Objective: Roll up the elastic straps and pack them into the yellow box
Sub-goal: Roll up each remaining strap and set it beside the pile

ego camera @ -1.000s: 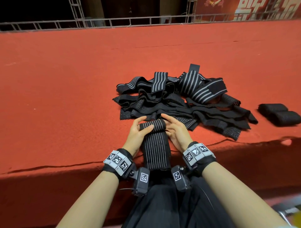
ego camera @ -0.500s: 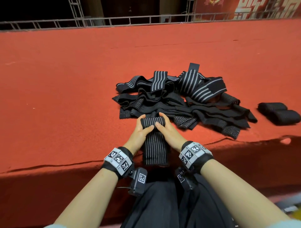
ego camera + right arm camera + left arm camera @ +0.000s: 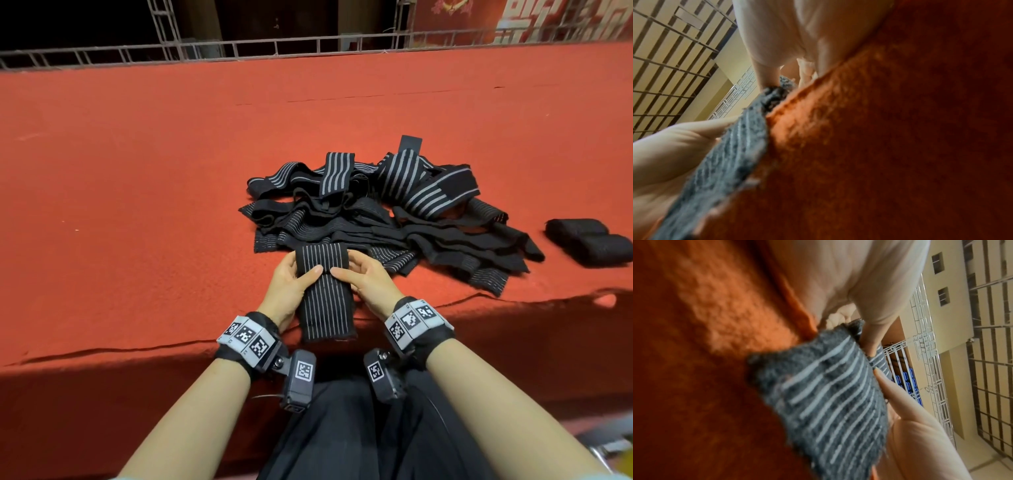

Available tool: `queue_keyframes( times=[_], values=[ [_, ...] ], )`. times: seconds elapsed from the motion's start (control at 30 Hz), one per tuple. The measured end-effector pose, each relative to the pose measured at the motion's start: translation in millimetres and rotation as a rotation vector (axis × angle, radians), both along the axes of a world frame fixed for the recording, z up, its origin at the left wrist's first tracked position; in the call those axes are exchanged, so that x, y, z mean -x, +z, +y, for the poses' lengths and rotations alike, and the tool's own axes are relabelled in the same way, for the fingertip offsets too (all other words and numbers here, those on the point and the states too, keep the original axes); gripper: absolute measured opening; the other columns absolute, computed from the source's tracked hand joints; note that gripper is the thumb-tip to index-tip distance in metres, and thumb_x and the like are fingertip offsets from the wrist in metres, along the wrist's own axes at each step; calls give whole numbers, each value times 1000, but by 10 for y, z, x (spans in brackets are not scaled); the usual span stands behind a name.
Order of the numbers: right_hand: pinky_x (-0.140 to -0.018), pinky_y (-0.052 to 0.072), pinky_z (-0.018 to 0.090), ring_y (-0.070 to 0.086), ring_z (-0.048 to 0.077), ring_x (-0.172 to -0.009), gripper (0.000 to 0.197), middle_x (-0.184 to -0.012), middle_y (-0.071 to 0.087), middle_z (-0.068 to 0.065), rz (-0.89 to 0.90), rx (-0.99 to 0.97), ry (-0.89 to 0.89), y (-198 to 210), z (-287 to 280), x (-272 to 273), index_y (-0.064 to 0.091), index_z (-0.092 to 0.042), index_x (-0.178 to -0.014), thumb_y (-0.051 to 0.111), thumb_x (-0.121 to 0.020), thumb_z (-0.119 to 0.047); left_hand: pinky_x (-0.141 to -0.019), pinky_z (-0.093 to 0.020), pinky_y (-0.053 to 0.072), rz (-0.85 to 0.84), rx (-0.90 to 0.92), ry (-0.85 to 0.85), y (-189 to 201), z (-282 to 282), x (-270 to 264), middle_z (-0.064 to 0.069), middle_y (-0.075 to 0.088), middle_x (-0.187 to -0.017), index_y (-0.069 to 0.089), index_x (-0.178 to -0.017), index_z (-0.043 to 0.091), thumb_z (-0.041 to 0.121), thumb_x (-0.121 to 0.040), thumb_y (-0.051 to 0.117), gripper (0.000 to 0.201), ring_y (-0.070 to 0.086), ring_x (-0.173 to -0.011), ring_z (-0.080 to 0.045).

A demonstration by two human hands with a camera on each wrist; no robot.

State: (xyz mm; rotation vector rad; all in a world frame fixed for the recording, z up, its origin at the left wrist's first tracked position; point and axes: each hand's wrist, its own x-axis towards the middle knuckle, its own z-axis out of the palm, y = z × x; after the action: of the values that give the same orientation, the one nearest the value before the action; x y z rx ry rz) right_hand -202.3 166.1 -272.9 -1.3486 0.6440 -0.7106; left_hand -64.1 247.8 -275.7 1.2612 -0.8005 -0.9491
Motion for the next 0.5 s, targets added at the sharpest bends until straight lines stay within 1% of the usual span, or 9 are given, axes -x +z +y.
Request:
queue_keyframes(
  times=[0.07,0.17,0.23,0.3,0.33,0.4,0.43,0.47,0.5],
  values=[
    [-82,53,29,64,12,-96,33,-107,66,3,-9,30,-6,2,1,6,58,-16,-114,60,-88,4,-93,-39,52,18,6,13,15,10,10,-12,65,-118,54,-121,10,-1,-89,61,34,64,-108,-25],
    [-73,54,22,62,11,-93,38,-103,65,0,-60,13,-39,-28,-23,9,59,-16,-110,58,-85,13,-89,-33,52,6,-4,39,9,-6,16,-9,67,-111,51,-123,10,-3,-87,62,39,64,-103,-21],
    [-64,49,18,60,9,-84,42,-99,64,0,-73,15,-69,-40,-33,19,60,-16,-108,54,-83,17,-87,-29,51,-53,-23,34,11,-19,18,-7,68,-106,51,-122,10,-3,-88,61,38,64,-101,-19],
    [-63,47,17,58,7,-79,44,-97,62,3,-73,40,-94,-65,-48,28,62,-17,-103,50,-81,19,-83,-25,51,-117,-35,-9,32,-29,39,-4,67,-103,53,-117,13,0,-90,59,31,64,-98,-16],
    [-69,49,21,59,10,-83,45,-98,62,4,-81,48,-102,-69,-48,32,63,-17,-101,49,-80,20,-83,-25,52,-137,-38,-33,40,-33,55,-3,67,-103,54,-115,13,5,-91,59,26,64,-97,-15],
    [-82,51,33,59,18,-92,48,-99,62,7,-97,48,-115,-73,-38,31,65,-20,-98,49,-78,21,-87,-29,53,-151,-33,-55,63,-24,84,-3,67,-107,57,-113,16,28,-91,62,25,65,-101,-16],
    [-83,50,35,60,19,-91,49,-98,63,7,-96,51,-112,-63,-25,29,66,-20,-97,49,-77,21,-90,-32,52,-156,-32,-49,56,-26,81,-3,67,-110,59,-112,18,42,-88,62,34,64,-104,-17],
    [-80,51,33,60,16,-86,50,-97,63,6,-88,54,-108,-64,-24,24,66,-20,-98,49,-77,22,-93,-35,51,-159,-30,-39,55,-23,74,-4,67,-112,60,-112,20,51,-84,60,42,64,-106,-17],
    [-74,51,27,60,10,-78,51,-96,63,6,-82,47,-98,-47,-14,19,66,-18,-100,47,-77,23,-95,-36,50,-158,-21,-23,50,-22,64,-4,67,-113,60,-113,20,53,-82,58,46,63,-107,-17]
  ],
)
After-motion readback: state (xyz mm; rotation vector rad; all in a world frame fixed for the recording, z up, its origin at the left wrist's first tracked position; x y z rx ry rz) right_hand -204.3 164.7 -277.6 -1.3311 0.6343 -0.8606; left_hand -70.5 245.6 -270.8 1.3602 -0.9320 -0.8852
